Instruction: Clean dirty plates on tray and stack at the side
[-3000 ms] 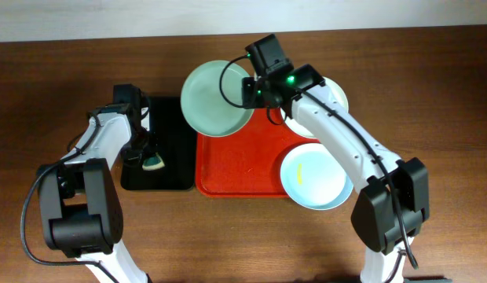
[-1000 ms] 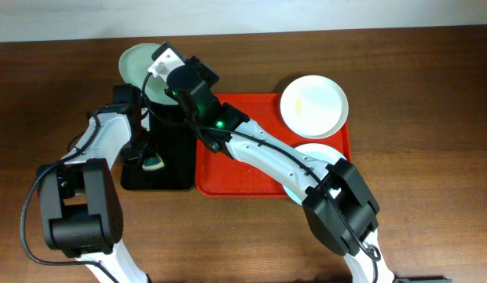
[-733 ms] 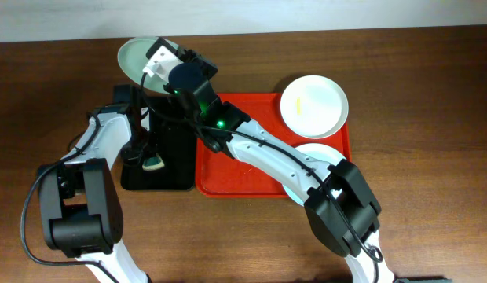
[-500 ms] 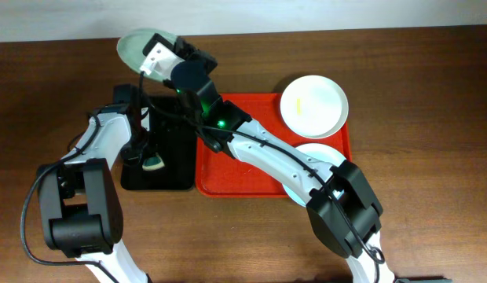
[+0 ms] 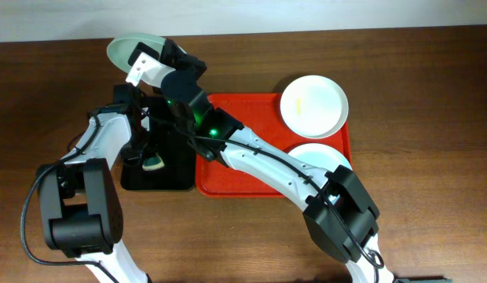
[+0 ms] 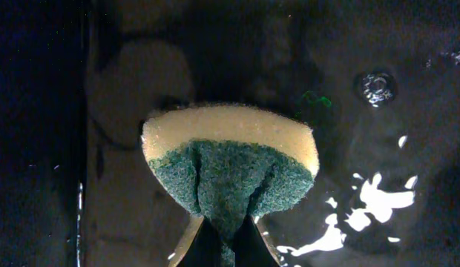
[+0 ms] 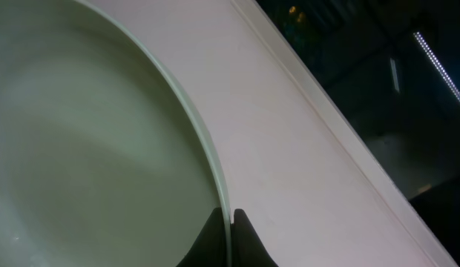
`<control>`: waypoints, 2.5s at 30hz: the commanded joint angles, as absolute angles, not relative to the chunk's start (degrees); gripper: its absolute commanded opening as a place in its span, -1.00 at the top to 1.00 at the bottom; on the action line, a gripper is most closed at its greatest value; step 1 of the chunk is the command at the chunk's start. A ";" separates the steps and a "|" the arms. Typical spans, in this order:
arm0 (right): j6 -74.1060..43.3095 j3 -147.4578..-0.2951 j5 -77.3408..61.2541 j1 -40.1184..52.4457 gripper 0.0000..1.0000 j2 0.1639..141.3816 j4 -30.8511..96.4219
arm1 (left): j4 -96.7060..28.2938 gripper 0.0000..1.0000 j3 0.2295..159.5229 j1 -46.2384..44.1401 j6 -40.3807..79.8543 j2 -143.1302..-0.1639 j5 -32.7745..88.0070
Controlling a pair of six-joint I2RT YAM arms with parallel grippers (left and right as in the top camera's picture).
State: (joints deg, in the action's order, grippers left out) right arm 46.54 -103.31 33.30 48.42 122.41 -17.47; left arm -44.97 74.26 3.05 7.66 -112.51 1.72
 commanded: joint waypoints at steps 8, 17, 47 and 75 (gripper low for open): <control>46.30 -104.49 34.81 48.53 0.92 119.50 -18.04 | -45.04 1.00 74.96 3.44 6.79 -113.36 1.72; 46.30 -104.49 34.81 48.53 0.92 119.50 -17.41 | -45.04 1.00 74.96 3.44 6.79 -113.36 1.72; -5.13 -104.49 29.78 40.49 0.92 119.50 17.98 | -45.04 0.97 74.96 3.44 6.79 -113.36 1.72; -12.75 -104.47 -14.76 -5.26 0.92 109.08 54.19 | -45.01 0.97 74.96 3.44 6.79 -113.36 1.74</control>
State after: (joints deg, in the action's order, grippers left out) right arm -12.05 -103.46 -13.91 2.20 110.91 52.05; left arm -44.95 74.28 3.05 7.64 -112.51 1.72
